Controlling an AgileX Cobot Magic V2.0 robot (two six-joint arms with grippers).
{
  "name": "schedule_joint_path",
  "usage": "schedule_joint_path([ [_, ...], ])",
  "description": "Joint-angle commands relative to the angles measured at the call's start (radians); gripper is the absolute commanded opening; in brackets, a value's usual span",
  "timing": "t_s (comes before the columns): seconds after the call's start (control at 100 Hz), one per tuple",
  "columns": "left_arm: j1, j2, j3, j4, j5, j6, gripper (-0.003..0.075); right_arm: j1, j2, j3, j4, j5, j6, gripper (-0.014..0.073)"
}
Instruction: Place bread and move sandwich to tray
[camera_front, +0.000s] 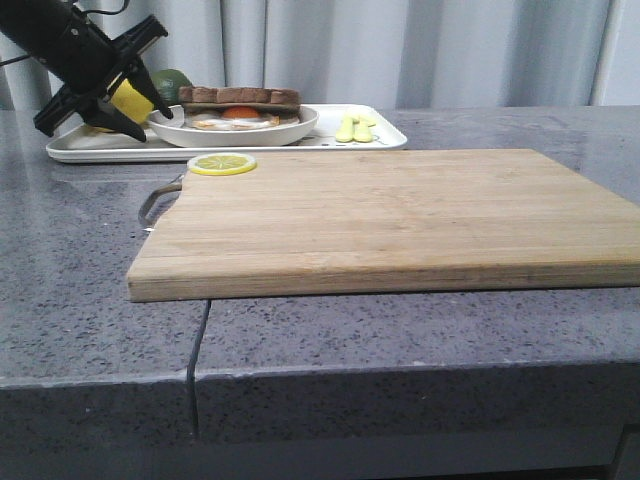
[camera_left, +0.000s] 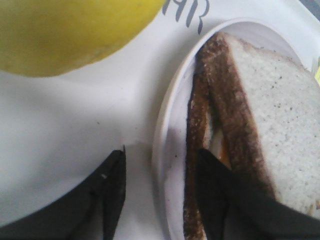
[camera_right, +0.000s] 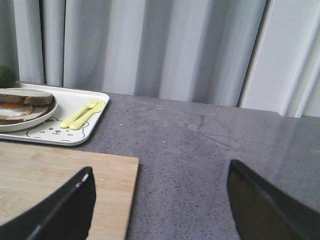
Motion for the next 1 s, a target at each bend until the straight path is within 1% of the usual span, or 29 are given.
schedule_joint_path([
  [0.0,0.000,-0.064,-0.035,-0.043,-0.017,-0.007,0.0318,-0.008,0.006,-0.025,-0.005,-0.082,0.002,0.0549],
  [0.21,0.030,-0.064,-0.108,-0.043,0.089,-0.007,0.0318,-0.008,0.006,-0.025,-0.005,-0.082,0.002,0.0549],
  [0.45,0.068,-0.064,-0.328,-0.038,0.280,-0.007,0.0316,-0.008,0.006,-0.025,-0.005,-0.082,0.002,0.0549],
  [0.52,0.074,-0.068,-0.405,0.012,0.337,-0.007,0.0316,-0.008,0.006,-0.025,-0.005,-0.082,0.002,0.0549],
  [0.6,0.074,-0.084,-0.487,0.145,0.397,-0.007,0.0316,-0.008,0.006,-0.025,-0.005,-0.082,0.002,0.0549],
  [0.64,0.071,-0.097,-0.524,0.189,0.419,-0.007,0.0316,-0.008,0.006,-0.025,-0.005,-0.082,0.002,0.0549],
  [0.75,0.073,-0.138,-0.581,0.192,0.421,-0.007,0.0316,-0.008,0.006,-0.025,-0.005,-0.082,0.002,0.0549],
  [0.87,0.066,-0.199,-0.607,0.198,0.423,-0.001,0.0316,-0.008,0.006,-0.025,-0.005,-0.082,0.002,0.0549],
  [0.99,0.031,-0.279,-0.607,0.287,0.423,0.013,0.0316,-0.008,0.006,-0.025,-0.005,-0.082,0.002,0.0549],
])
